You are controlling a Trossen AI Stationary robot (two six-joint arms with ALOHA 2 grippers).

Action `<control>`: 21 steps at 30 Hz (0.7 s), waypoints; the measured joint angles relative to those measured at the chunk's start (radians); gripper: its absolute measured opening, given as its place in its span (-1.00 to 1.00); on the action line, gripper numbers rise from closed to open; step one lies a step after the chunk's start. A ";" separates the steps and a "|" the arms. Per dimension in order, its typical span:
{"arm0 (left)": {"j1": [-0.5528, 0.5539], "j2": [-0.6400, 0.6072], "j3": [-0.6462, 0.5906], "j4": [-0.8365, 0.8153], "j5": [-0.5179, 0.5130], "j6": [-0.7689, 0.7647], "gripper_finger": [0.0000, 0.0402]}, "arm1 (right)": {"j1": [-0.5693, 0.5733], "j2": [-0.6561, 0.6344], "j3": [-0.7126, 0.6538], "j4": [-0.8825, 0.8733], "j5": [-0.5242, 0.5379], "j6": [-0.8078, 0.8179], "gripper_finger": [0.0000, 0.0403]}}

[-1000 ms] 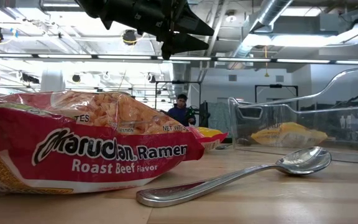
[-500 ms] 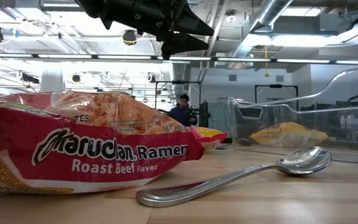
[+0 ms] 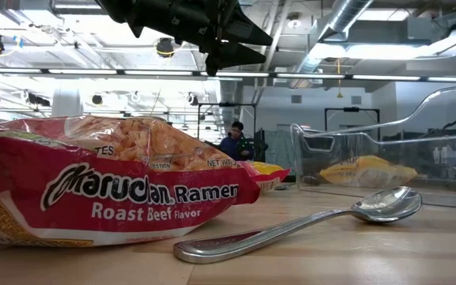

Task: Pick & Place Food Item
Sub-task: Put the black spice can into the blue bin

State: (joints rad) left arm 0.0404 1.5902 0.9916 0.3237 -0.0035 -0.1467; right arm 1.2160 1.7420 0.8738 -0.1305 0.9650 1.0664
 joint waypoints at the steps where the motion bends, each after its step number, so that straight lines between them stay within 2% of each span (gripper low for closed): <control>1: 0.000 0.000 0.000 0.000 0.000 0.000 0.04 | 0.000 0.006 0.000 0.004 0.001 0.000 -0.44; 7: 0.000 0.000 0.000 0.000 0.000 0.000 0.04 | -0.004 0.056 0.000 0.009 0.000 0.038 -0.44; 15: 0.000 0.000 0.000 0.000 0.000 0.000 0.04 | -0.008 0.056 0.003 0.008 -0.004 0.037 -0.43; 21: 0.000 0.000 0.000 0.000 0.000 0.000 0.04 | -0.026 0.054 0.004 0.015 -0.043 0.034 -0.30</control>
State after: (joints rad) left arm 0.0402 1.5902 0.9916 0.3237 -0.0035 -0.1467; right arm 1.1897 1.7958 0.8781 -0.1152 0.9225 1.1004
